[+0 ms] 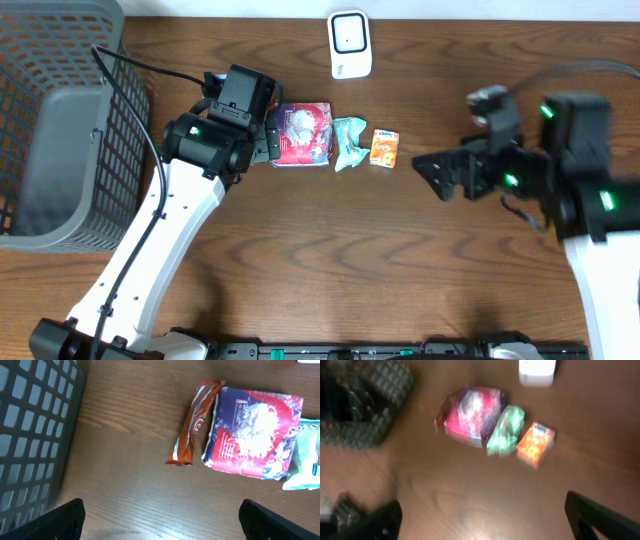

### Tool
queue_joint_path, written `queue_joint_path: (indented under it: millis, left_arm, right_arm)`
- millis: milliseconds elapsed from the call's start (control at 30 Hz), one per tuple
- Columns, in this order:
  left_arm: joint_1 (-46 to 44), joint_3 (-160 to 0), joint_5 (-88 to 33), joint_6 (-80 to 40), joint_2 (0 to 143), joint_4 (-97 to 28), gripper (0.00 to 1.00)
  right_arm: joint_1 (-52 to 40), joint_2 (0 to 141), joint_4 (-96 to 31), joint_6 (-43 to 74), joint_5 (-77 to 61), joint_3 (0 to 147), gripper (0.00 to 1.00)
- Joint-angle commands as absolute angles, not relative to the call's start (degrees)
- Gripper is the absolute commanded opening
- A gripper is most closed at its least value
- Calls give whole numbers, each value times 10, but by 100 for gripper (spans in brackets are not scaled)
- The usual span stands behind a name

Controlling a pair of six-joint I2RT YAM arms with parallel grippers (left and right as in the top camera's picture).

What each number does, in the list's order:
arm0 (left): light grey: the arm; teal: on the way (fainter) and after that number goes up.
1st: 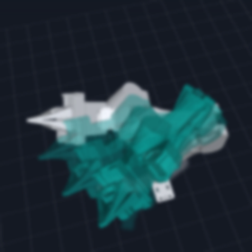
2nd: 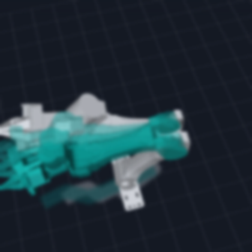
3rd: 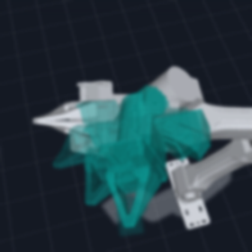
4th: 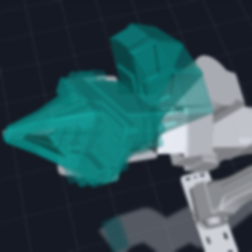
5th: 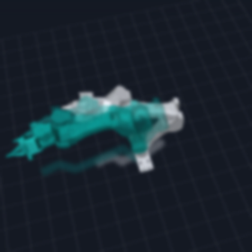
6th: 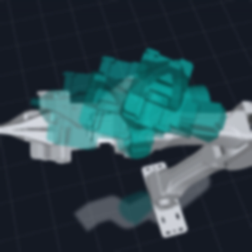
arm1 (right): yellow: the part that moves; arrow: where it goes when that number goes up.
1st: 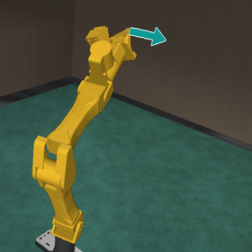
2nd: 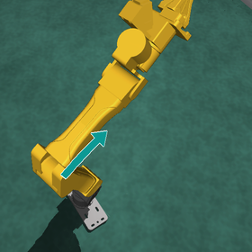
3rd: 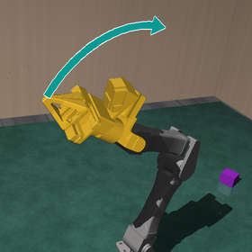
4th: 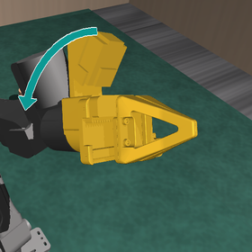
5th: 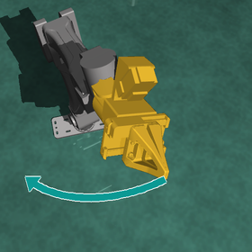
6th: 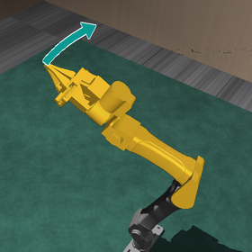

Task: Scan the item barcode
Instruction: 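Reach the right gripper toward the orange Kleenex tissue packet, then grasp the Kleenex packet with the right gripper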

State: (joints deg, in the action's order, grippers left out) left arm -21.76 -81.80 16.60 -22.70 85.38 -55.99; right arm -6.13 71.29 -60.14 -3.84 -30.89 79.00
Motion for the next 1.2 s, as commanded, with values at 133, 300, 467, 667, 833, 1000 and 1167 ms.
queue_joint_path:
  millis: [133,300,467,667,833,1000,1167]
  left_arm:
    - [-216,-825,168,-228,854,-561,98]
    - [-216,-825,168,-228,854,-561,98]
    - [-216,-825,168,-228,854,-561,98]
    - [-216,-825,168,-228,854,-561,98]
    - [-216,-825,167,-228,854,-561,98]
    - [-216,-825,167,-228,854,-561,98]
    - [-216,-825,167,-228,854,-561,98]
  right_arm:
    - [-117,850,-605,-23,-354,888,99]
    - [-135,905,-547,-11,-350,888,91]
    - [-151,976,-502,91,-259,888,71]
    - [-162,1047,-472,106,-159,888,69]
    - [-163,1087,-454,122,-83,888,61]
    - [-178,1116,-452,122,-69,888,56]
    - [-203,1142,-443,130,-30,888,51]
